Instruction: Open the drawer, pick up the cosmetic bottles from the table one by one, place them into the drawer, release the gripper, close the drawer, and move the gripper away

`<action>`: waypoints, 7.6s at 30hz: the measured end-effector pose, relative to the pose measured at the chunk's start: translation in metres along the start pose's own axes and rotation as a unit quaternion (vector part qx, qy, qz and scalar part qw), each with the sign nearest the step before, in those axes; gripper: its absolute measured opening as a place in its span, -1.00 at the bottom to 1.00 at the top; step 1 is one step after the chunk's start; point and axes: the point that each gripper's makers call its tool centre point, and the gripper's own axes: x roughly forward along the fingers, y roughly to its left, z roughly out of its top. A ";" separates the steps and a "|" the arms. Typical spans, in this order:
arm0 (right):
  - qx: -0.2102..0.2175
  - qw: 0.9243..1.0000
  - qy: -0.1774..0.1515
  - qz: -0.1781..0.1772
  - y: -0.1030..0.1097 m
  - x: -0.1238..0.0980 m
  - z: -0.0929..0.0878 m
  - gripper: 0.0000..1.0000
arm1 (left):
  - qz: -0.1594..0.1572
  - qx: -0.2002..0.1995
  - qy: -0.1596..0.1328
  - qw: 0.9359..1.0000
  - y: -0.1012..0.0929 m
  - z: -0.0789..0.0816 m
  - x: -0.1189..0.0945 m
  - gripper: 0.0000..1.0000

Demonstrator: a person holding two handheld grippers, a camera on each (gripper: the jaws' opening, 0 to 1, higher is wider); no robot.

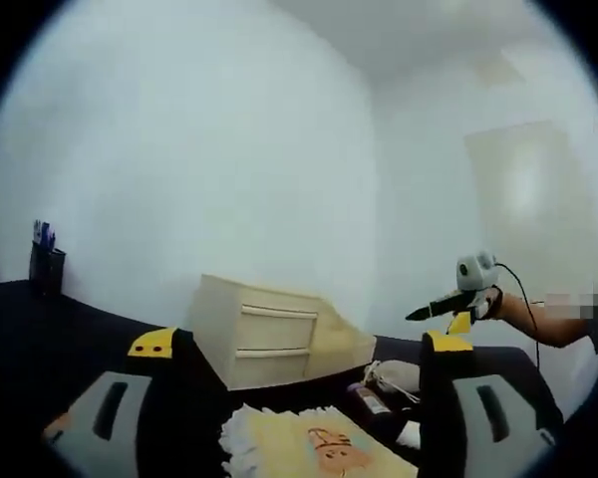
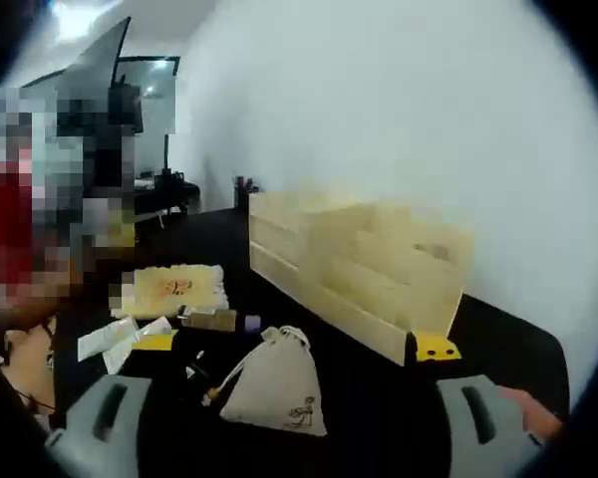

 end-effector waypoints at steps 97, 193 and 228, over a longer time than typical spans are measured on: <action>0.024 0.980 -0.120 0.159 0.107 0.011 0.069 -0.14 | -0.162 -0.097 -0.002 0.982 -0.066 0.009 -0.004 0.51; -0.127 0.973 -0.190 0.033 0.197 0.111 0.101 -0.18 | -0.090 -0.080 -0.044 0.992 -0.045 0.036 -0.012 -0.25; 0.031 0.957 -0.288 0.024 0.125 0.024 0.198 -0.18 | 0.004 0.067 -0.146 0.987 -0.071 0.074 -0.014 0.47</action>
